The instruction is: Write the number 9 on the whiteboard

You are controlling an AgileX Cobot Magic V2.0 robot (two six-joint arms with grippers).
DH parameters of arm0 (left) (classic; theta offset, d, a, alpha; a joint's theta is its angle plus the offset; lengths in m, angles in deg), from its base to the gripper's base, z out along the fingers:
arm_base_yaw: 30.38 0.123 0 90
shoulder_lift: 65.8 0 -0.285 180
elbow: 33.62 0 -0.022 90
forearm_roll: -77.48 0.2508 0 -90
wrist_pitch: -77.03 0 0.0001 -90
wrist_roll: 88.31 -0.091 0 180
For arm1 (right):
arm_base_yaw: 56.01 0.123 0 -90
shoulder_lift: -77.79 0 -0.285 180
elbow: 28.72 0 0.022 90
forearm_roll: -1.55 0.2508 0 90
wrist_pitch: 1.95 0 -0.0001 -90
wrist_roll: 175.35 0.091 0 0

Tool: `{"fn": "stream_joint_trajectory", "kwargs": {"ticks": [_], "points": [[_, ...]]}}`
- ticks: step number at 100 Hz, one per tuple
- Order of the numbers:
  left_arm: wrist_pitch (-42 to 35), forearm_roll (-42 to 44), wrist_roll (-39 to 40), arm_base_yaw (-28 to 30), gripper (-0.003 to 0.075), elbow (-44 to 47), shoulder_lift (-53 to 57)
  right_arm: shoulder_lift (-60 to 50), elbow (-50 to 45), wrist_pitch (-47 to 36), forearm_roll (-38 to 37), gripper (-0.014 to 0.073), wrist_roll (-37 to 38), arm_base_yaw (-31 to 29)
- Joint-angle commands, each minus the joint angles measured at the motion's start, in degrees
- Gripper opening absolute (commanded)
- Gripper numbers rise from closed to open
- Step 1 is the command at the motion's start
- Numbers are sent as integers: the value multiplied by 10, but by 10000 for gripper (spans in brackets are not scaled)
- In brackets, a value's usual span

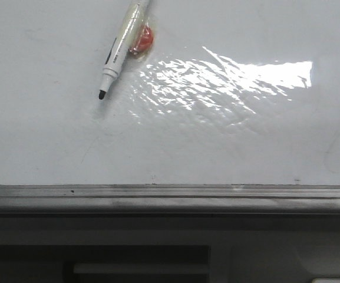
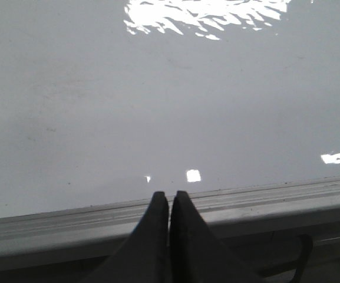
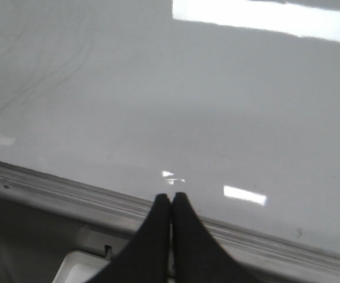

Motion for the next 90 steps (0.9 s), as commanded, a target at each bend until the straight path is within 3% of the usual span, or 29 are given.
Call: {"fn": "stream_joint_trajectory", "kwargs": {"ticks": [1,33,61,79,84,90], "points": [[-26,-1,4,2,-20,11,14,-10,-16,-9,-8,-61,-3,-4],[-26,-1,4,2,-20,11,14,-10,-16,-25,-27,-61,-3,-4],[-26,-1,4,2,-20,11,14,-10,-16,-152,-47,-61,-3,-4],[-43,18,-1,2,-20,11,14,-10,-16,-241,127,-61,-3,-4],[-67,-40,-1,2,-20,11,14,-10,-16,-245,187,-61,-3,-4],[-98,-183,-1,2,-20,11,14,-10,-16,-247,241,-61,-3,-4]]}}
